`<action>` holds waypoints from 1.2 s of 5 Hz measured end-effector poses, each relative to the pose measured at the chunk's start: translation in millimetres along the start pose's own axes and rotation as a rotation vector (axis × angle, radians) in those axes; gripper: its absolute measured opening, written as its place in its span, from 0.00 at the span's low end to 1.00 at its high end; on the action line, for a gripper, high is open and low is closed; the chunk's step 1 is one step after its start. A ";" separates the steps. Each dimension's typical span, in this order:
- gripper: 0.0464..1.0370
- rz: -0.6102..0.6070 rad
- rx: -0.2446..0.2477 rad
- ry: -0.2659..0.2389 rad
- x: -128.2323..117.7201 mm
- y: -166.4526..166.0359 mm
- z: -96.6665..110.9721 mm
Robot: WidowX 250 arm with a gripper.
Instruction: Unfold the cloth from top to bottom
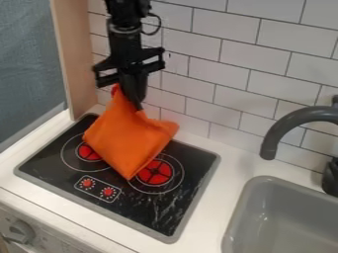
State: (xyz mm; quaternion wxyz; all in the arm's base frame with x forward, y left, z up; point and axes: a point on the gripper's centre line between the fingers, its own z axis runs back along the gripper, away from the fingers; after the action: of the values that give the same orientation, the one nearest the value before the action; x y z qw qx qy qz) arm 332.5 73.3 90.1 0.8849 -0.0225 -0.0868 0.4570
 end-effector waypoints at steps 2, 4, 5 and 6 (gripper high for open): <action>0.01 0.018 0.101 -0.003 1.5 67.4 -4.0; 0.01 0.008 0.220 0.004 1.3 110.4 -41.7; 0.01 0.029 0.302 -0.011 0.1 125.8 -55.1; 0.01 0.085 0.345 0.010 -7.8 150.4 -69.7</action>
State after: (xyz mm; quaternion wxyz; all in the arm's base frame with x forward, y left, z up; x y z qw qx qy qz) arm 219.2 157.1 2.6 0.8560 0.1237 -0.0019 0.5019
